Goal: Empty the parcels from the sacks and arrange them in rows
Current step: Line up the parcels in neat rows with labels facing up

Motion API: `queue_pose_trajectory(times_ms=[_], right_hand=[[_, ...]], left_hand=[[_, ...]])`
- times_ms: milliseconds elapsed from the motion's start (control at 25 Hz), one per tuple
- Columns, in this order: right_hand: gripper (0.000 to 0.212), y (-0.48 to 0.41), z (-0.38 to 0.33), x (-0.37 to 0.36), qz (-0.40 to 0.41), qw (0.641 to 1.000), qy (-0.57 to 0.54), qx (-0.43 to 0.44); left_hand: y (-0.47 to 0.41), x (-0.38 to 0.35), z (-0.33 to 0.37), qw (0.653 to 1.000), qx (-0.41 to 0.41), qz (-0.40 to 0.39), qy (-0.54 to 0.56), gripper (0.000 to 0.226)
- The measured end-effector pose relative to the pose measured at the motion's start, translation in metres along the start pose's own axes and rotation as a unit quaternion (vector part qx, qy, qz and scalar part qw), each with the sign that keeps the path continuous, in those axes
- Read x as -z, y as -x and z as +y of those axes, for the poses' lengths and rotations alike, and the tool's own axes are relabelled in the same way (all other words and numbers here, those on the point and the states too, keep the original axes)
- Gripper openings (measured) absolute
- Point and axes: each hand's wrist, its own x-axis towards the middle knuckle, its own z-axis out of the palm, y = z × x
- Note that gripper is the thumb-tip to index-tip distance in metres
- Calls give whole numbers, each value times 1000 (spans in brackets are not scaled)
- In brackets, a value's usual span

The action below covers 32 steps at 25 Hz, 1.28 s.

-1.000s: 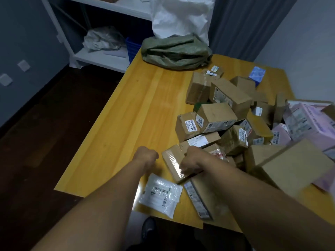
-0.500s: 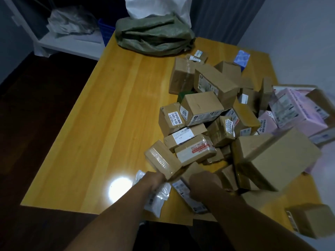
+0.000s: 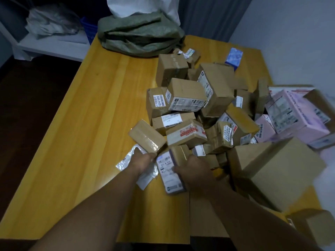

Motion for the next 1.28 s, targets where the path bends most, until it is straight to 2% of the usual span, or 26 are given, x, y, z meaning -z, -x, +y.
queue_pose_trajectory(times_ms=[80, 120, 200, 280, 360, 400, 440, 480, 520, 600, 680, 720, 760, 800, 880, 920, 1000, 1080, 1160, 1280], right_hand=[[44, -13, -9, 2, 1, 996, -91, -4], [30, -18, -13, 1, 28, 993, -114, 2], [15, -25, -17, 3, 83, 991, -102, 4], [7, -21, -24, 13, 139, 990, -31, 20], [22, -15, -28, 37, 271, 960, 13, 64], [30, -12, -32, 58, 351, 933, 8, 80], [38, -12, -37, 81, 418, 905, -6, 79], [50, -12, -42, 107, 452, 890, -24, 56], [65, -17, -45, 130, 454, 889, -52, 24], [93, -37, -46, 163, 403, 908, -108, -32], [108, -59, -43, 180, 355, 927, -106, -53], [110, -69, -43, 184, 340, 934, -99, -51], [108, -77, -46, 186, 322, 940, -102, -39], [102, -83, -50, 185, 305, 946, -111, -19], [87, -87, -62, 177, 283, 952, -120, 12], [84, -87, -68, 170, 280, 953, -115, 17], [83, -84, -81, 153, 274, 956, -102, 31], [79, -82, -95, 135, 254, 960, -107, 57], [74, -80, -103, 120, 232, 963, -112, 80], [75, -73, -101, 124, 246, 956, -136, 81]], left_hand=[[-13, 5, 11, 999, -51, 12, 6, 44], [-19, 9, 16, 996, -80, 22, 7, 48], [-28, 11, 27, 991, -125, 45, 2, 58], [-30, 11, 32, 988, -137, 70, -16, 66], [-25, 6, 32, 984, -140, 100, -45, 73], [-22, 3, 34, 980, -144, 123, -65, 77], [-20, 0, 36, 974, -149, 148, -87, 81], [-17, -2, 40, 968, -159, 162, -108, 86], [-13, -4, 43, 963, -171, 166, -128, 90], [-5, -8, 45, 948, -205, 170, -177, 92], [5, -14, 39, 899, -291, 175, -277, 79], [9, -19, 34, 870, -334, 153, -328, 71], [12, -23, 31, 859, -348, 114, -358, 65], [14, -28, 28, 867, -320, 68, -374, 64], [17, -39, 23, 884, -225, 12, -409, 79], [17, -43, 19, 871, -202, 6, -447, 91], [16, -48, 12, 824, -207, 11, -527, 110], [12, -44, 11, 797, -223, 30, -561, 118], [4, -33, 15, 795, -227, 40, -561, 120], [-9, -19, 23, 802, -233, 45, -548, 120]])
